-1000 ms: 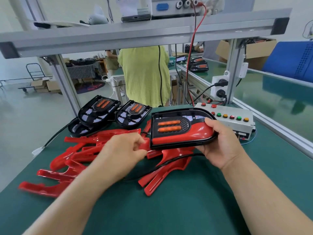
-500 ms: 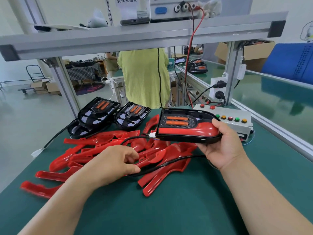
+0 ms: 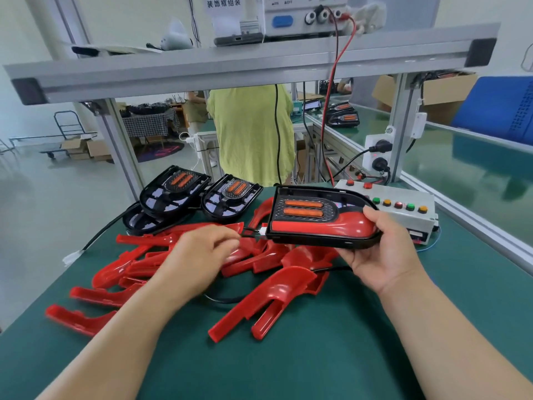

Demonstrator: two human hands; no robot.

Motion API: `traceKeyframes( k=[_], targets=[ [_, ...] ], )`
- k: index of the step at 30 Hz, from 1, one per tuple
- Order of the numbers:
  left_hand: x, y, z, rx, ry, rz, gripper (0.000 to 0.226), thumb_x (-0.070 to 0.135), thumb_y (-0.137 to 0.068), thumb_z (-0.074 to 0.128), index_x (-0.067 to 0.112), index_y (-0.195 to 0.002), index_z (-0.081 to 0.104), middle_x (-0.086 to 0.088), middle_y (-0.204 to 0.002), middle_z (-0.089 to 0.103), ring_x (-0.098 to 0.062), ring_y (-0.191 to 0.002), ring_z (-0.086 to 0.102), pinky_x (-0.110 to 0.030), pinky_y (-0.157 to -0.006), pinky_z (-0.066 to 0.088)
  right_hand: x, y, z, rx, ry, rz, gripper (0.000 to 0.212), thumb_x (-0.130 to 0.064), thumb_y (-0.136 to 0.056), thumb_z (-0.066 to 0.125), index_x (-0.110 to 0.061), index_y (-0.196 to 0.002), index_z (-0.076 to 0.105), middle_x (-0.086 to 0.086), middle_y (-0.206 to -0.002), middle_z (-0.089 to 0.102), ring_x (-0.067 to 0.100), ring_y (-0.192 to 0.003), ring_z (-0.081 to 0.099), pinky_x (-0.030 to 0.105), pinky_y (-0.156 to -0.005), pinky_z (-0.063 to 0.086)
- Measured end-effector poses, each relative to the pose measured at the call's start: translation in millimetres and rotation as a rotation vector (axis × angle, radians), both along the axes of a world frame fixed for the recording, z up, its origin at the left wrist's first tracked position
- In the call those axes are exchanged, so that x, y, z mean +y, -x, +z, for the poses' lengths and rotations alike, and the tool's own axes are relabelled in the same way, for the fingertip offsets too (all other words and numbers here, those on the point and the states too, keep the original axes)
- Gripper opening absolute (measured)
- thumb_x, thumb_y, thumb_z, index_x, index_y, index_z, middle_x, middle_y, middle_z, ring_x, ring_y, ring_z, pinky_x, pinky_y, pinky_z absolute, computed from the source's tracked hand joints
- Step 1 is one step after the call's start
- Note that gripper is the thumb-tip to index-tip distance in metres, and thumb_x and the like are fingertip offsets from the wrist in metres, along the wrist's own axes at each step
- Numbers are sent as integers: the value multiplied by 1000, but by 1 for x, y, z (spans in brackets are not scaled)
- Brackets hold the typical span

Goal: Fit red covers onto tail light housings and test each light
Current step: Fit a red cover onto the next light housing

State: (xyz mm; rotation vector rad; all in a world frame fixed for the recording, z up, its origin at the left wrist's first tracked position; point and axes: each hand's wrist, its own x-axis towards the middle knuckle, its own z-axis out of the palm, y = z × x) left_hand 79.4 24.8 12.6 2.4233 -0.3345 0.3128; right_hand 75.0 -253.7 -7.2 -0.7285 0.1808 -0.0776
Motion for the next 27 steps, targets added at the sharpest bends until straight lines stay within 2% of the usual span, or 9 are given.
traceKeyframes(
  k=[3,6,8,11,13,17,19,23,27],
  targets=[
    [38,-14,8,-96,-44,276,12,20,-90,67,27,-96,75,9,-99,70,-12,-94,61,-31,-88,47,2,1,0,9,3,34,10,-20,-89,63,-10,-86,64,8,-72,72,22,-65,73,36,-55,60],
    [74,-23,-1,106,-222,381,26,21,-83,76,29,-107,73,4,-113,69,-20,-104,62,-38,-93,48,4,0,-2,9,17,80,9,-17,-87,62,-9,-89,66,10,-78,72,25,-69,73,39,-57,60],
    [83,-27,-11,182,-204,372,32,18,-79,80,30,-107,72,4,-115,69,-20,-108,62,-38,-96,48,5,1,-3,3,32,106,11,-14,-84,62,-9,-93,65,12,-81,72,27,-72,74,41,-61,60],
    [86,-31,-18,169,-74,333,35,13,-78,80,42,-88,65,9,-101,70,-17,-99,64,-39,-94,50,5,2,-3,-20,46,157,29,-14,-69,68,-7,-97,66,14,-87,72,29,-78,73,44,-64,60],
    [88,-34,-22,144,-29,296,36,12,-81,79,44,-90,64,12,-99,68,-15,-99,63,-39,-94,49,6,3,-2,-31,56,176,36,-17,-62,69,-6,-97,68,15,-91,72,30,-80,73,45,-66,60],
    [92,-37,-24,76,42,257,34,18,-88,72,50,-96,63,15,-98,65,-7,-95,61,-31,-83,44,8,2,-3,-16,83,161,21,-26,-83,67,-10,-96,73,13,-93,75,27,-79,75,42,-61,60],
    [91,-37,-22,41,93,214,35,17,-90,68,51,-99,63,15,-101,67,-5,-97,61,-30,-87,44,9,0,-5,4,100,148,29,-40,-94,61,-14,-99,73,12,-91,76,24,-76,75,38,-57,60],
    [84,-32,-11,-26,169,130,36,16,-93,64,50,-106,65,21,-100,69,3,-98,62,-22,-87,43,12,-1,-5,11,139,154,49,-57,-90,56,-14,-109,71,12,-100,76,22,-82,75,38,-61,61],
    [70,-24,2,-87,233,78,36,18,-95,61,51,-109,64,26,-100,68,11,-94,61,-19,-85,43,14,0,-3,-17,148,205,47,-54,-94,52,-13,-110,71,13,-106,75,24,-89,75,41,-67,62]
  ],
)
